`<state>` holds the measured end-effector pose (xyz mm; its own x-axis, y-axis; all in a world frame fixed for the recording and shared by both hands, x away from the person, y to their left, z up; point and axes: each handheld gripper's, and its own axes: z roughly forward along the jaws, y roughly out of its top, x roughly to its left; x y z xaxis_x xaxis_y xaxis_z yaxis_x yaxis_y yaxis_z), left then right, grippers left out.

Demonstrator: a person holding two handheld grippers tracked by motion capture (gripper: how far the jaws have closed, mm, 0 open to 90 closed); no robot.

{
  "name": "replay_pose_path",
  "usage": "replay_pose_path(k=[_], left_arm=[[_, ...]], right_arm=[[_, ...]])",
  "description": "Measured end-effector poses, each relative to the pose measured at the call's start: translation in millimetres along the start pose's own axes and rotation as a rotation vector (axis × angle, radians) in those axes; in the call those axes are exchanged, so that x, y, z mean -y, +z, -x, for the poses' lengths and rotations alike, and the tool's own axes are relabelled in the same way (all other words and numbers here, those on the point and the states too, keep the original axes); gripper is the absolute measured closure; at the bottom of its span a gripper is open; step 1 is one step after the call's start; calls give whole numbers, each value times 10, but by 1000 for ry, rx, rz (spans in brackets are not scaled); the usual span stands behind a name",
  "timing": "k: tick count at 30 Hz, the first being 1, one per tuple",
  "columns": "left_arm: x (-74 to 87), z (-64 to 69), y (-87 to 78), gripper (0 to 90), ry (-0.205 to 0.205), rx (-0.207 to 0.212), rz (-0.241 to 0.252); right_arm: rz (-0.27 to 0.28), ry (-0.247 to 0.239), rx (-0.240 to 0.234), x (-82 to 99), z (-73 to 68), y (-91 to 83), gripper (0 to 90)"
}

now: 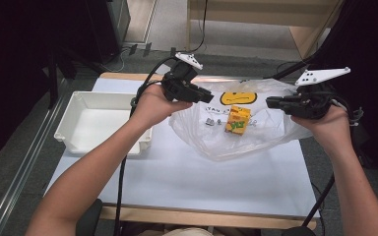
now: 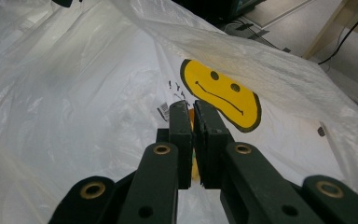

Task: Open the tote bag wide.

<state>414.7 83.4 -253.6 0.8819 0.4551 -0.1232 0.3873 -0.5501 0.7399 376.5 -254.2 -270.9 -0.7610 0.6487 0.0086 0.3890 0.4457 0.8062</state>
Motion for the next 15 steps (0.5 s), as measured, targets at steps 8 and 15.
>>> replay_pose_path(k=[8, 15], left_arm=[[-17, -36, 158, 777, 12, -30, 8], [16, -181, 268, 779, -40, -57, 1]], right_arm=[[-13, 17, 14, -22, 36, 93, 875], [-26, 19, 43, 1, 68, 140, 872]])
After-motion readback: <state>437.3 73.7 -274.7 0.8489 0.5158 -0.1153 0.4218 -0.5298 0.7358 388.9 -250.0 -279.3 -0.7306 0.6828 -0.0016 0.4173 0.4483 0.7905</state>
